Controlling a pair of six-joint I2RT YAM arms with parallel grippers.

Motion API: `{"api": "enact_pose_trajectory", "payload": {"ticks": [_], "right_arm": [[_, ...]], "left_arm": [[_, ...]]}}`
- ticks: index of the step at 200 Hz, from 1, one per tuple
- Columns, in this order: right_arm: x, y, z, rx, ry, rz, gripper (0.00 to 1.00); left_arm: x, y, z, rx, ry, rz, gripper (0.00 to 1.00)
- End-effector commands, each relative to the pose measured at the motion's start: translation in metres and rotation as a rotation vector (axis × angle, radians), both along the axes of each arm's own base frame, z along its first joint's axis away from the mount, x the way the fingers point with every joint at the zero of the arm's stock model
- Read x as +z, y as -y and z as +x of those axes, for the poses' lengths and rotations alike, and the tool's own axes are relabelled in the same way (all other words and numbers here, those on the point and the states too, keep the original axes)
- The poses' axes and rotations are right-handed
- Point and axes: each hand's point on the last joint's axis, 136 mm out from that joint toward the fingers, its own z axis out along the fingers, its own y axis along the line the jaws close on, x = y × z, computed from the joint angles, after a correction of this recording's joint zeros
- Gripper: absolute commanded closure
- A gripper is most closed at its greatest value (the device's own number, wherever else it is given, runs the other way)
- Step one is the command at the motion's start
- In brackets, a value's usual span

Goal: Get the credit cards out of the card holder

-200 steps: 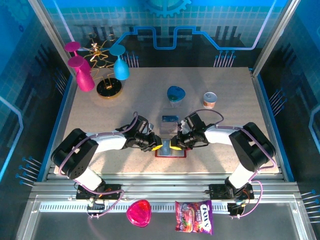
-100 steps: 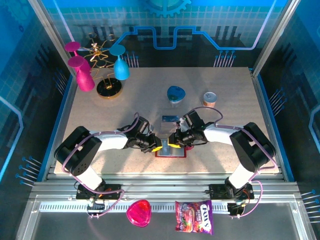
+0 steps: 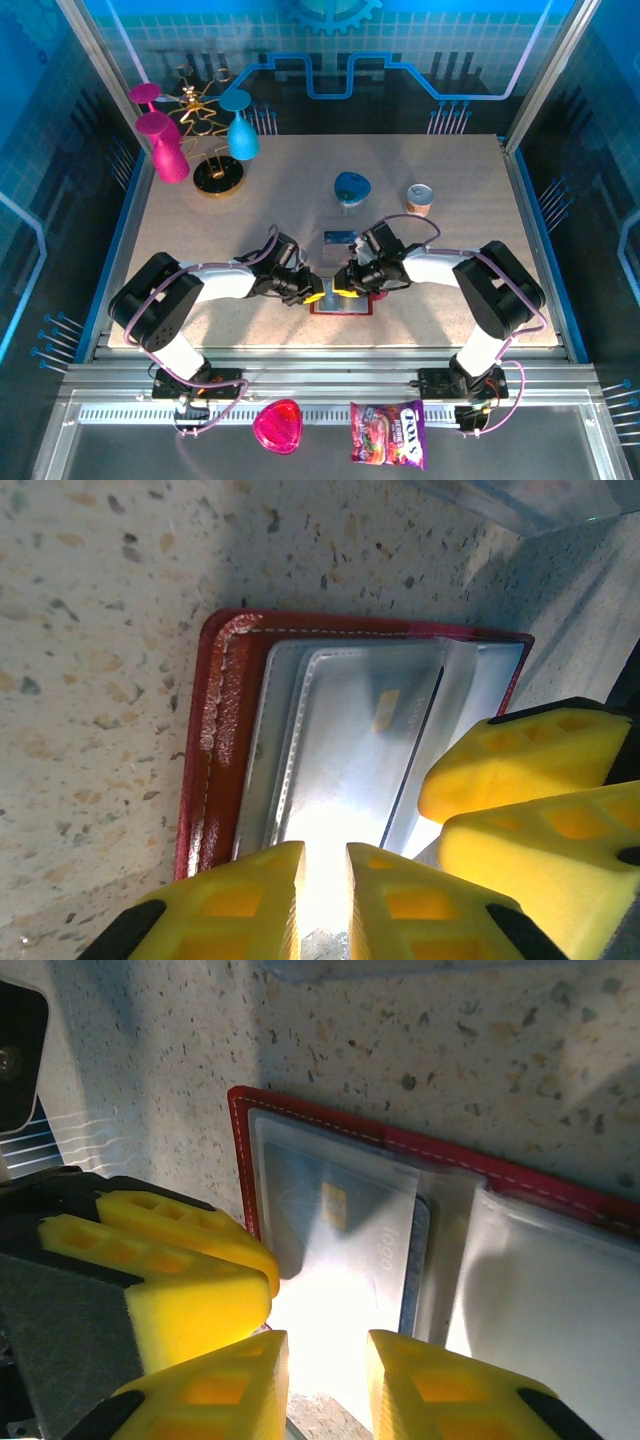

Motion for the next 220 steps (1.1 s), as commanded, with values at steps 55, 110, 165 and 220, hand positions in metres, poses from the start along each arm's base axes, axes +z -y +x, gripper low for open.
{"api": "enact_pose_trajectory", "payload": {"ticks": [55,110,165,220], "right_arm": [[-0.004,-0.003,-0.006,0.030,-0.034,-0.028,0.73],[-0.005,-0.004,-0.010,0.050,-0.043,-0.031,0.73],[-0.011,-0.002,-0.012,0.056,-0.053,-0.054,0.72],[-0.010,0.006,-0.012,0.055,-0.037,-0.105,0.72]], "left_arm": [[0.001,0.002,0.000,-0.008,-0.014,-0.008,0.82],[0.001,0.003,0.000,-0.008,-0.015,-0.007,0.82],[0.001,0.002,0.000,-0.007,-0.014,-0.006,0.82],[0.000,0.002,-0.001,-0.007,-0.017,-0.004,0.82]]}}
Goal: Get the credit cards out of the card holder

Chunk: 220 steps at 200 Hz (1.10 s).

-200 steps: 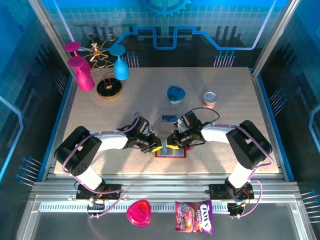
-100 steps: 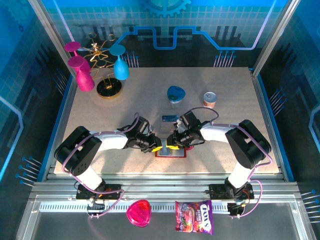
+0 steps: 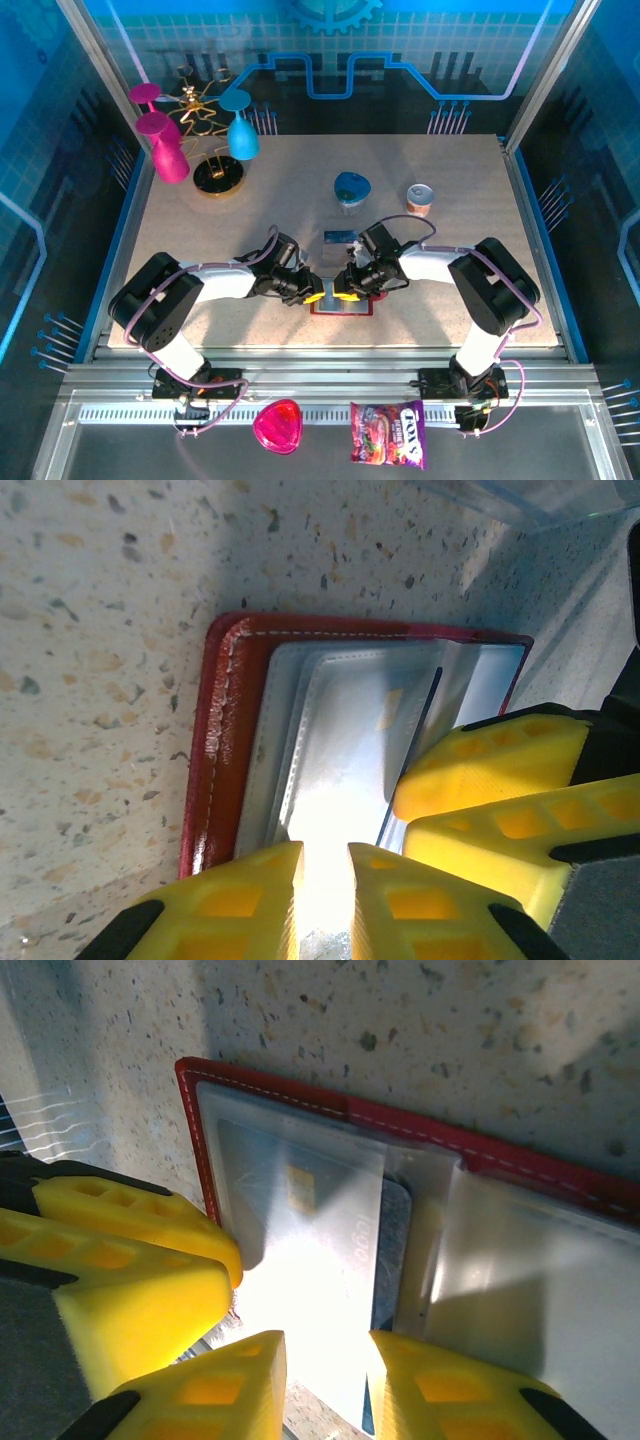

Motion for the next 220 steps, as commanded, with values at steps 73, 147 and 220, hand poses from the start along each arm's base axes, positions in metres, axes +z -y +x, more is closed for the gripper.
{"api": "enact_pose_trajectory", "payload": {"ticks": [73,147,220], "right_arm": [[0.005,0.007,-0.001,0.028,0.033,-0.075,0.72],[0.009,0.009,0.003,0.023,0.050,-0.071,0.72],[0.024,0.010,0.004,0.006,0.079,-0.038,0.72]], "left_arm": [[-0.003,0.001,-0.002,-0.007,-0.025,0.004,0.81],[-0.007,0.000,-0.004,-0.008,-0.039,0.012,0.81],[0.011,0.006,0.004,-0.015,-0.007,-0.005,0.81]]}}
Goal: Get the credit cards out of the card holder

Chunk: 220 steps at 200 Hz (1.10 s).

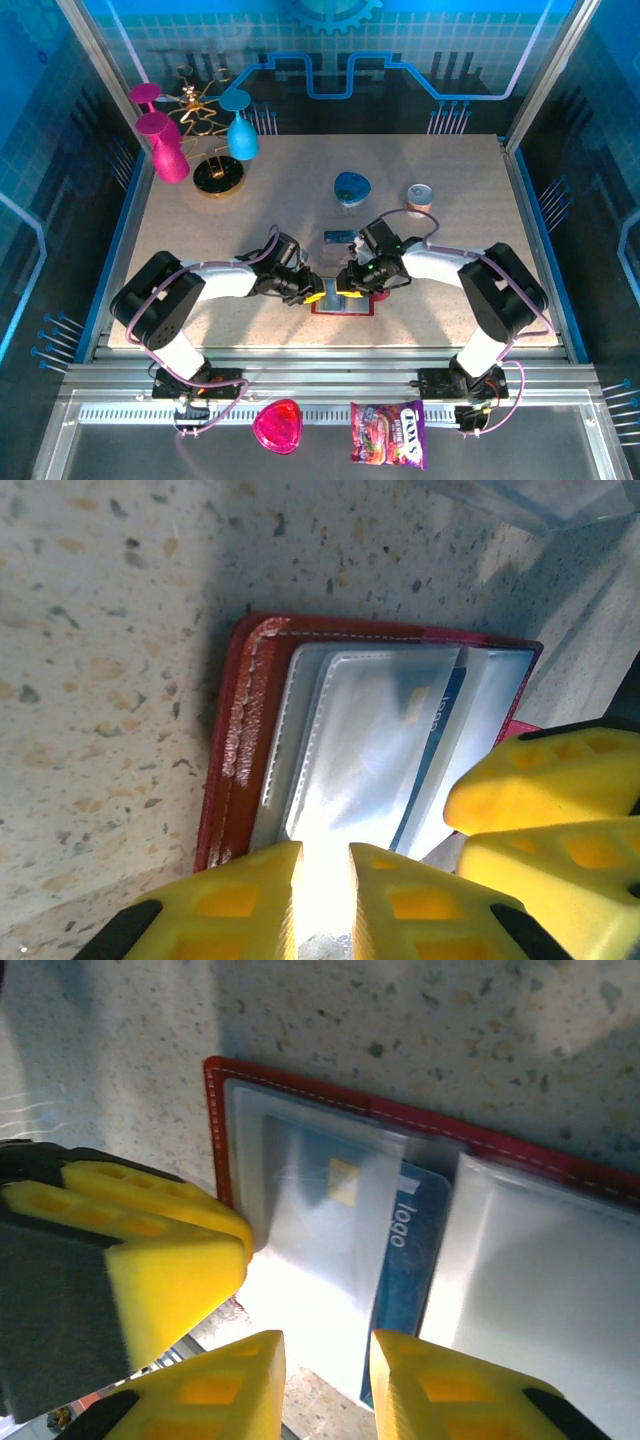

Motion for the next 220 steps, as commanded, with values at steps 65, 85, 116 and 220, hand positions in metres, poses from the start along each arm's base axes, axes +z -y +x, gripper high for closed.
{"api": "enact_pose_trajectory", "payload": {"ticks": [65,85,116,220], "right_arm": [[0.005,0.006,0.001,-0.037,-0.001,0.053,0.72],[0.000,0.006,0.001,-0.042,-0.013,0.055,0.72],[-0.007,0.008,-0.001,-0.044,-0.030,0.052,0.73],[-0.024,0.012,-0.005,-0.045,-0.060,0.024,0.73]], "left_arm": [[0.012,0.009,0.008,-0.071,0.025,0.057,0.86],[0.007,0.007,0.006,-0.080,0.018,0.087,0.89],[0.001,0.006,0.002,-0.091,0.003,0.101,0.91],[-0.018,0.000,-0.007,-0.090,-0.045,0.123,0.95]]}}
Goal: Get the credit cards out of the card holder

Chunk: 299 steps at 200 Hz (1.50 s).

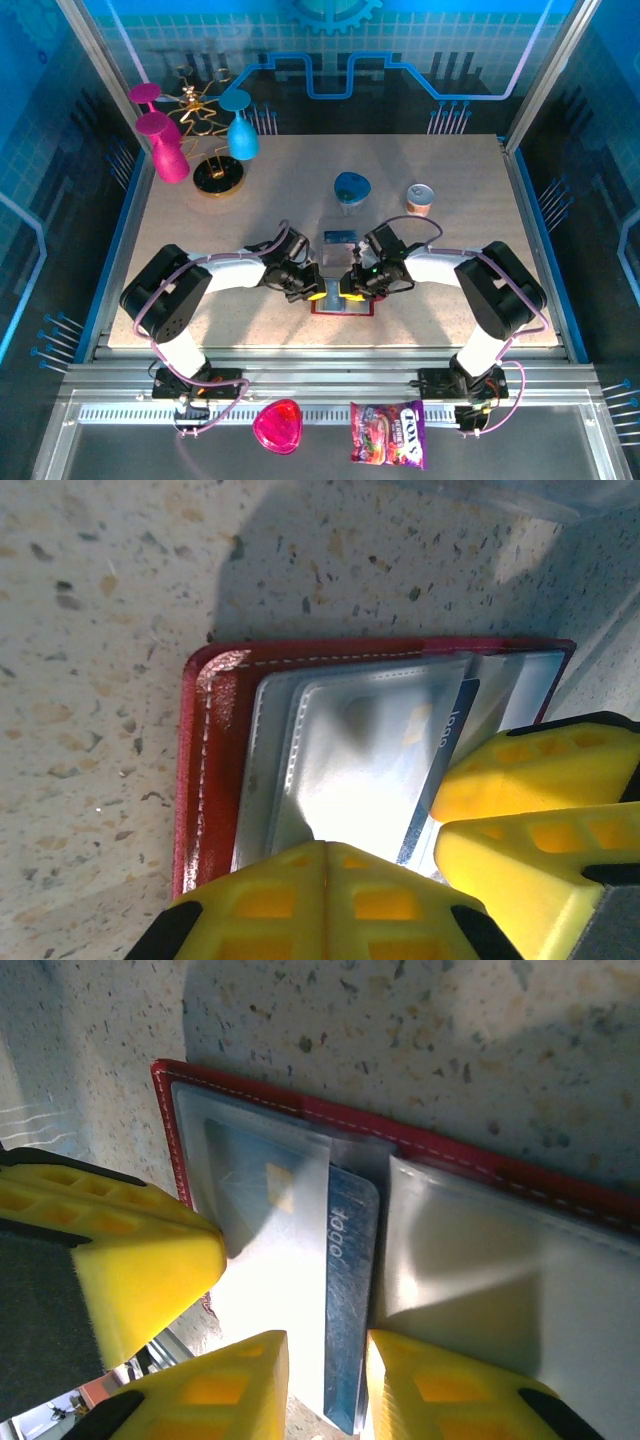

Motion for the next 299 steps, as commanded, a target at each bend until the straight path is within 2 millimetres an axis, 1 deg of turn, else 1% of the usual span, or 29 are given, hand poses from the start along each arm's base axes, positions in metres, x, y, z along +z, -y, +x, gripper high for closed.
{"api": "enact_pose_trajectory", "payload": {"ticks": [1,37,74,102,180,233,299], "right_arm": [[-0.008,0.005,-0.003,-0.012,-0.032,-0.003,0.73],[-0.009,0.004,-0.004,-0.013,-0.037,0.003,0.74],[-0.008,-0.001,-0.002,-0.022,-0.041,0.048,0.75],[-0.008,-0.002,-0.003,-0.029,-0.045,0.065,0.76],[0.007,-0.003,0.001,-0.043,-0.015,0.114,0.82],[0.006,0.000,0.000,-0.051,-0.017,0.111,0.87],[0.009,0.010,0.000,-0.058,-0.008,0.094,0.90]], "left_arm": [[-0.014,-0.006,-0.010,-0.016,-0.032,0.036,0.95],[-0.017,-0.006,-0.011,-0.016,-0.039,0.038,0.95],[-0.019,-0.008,-0.014,-0.019,-0.051,0.044,0.97],[-0.022,-0.009,-0.016,-0.022,-0.059,0.049,0.97],[-0.024,-0.010,-0.018,-0.025,-0.065,0.053,0.97],[-0.025,-0.010,-0.018,-0.026,-0.071,0.055,0.97],[-0.026,-0.010,-0.018,-0.027,-0.075,0.059,0.97]]}}
